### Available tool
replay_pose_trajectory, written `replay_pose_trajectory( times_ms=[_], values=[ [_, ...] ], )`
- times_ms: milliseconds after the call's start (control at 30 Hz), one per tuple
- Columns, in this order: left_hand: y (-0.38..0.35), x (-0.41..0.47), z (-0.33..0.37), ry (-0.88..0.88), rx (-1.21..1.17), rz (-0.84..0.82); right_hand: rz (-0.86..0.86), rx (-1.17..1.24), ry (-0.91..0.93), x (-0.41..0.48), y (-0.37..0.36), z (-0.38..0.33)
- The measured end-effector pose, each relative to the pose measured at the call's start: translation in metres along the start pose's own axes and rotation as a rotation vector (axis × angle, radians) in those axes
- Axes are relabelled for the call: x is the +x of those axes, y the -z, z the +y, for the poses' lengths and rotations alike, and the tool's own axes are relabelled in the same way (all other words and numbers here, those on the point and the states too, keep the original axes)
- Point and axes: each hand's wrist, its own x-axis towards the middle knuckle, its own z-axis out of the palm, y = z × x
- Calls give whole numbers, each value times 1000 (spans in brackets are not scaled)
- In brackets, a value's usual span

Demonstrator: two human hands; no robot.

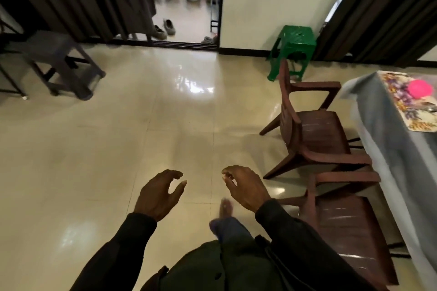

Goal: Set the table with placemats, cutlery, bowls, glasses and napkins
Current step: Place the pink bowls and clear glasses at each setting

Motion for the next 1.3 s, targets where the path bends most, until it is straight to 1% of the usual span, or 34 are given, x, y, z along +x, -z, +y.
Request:
replay_pose_trajectory(
  times_ms=[200,367,500,767,900,1000,1100,1200,1300],
  values=[
    [-13,134,8,-73,-4,-52,64,16,-73,100,31,41],
    [-12,244,45,-90,-4,-78,123,59,-82,189,88,70],
    [-20,336,70,-148,18,-82,161,86,-84,255,132,99],
    [-50,478,110,-251,49,-167,267,151,-151,335,186,152],
    [-67,552,127,-282,24,-234,321,188,-216,376,204,184],
    [-78,609,138,-348,22,-284,382,185,-261,409,220,203],
    [-91,675,150,-418,20,-327,446,137,-345,446,242,219],
    [-94,749,170,-498,32,-379,519,149,-439,484,269,229],
    [-91,812,194,-584,7,-376,569,168,-523,516,296,235]
  ],
)
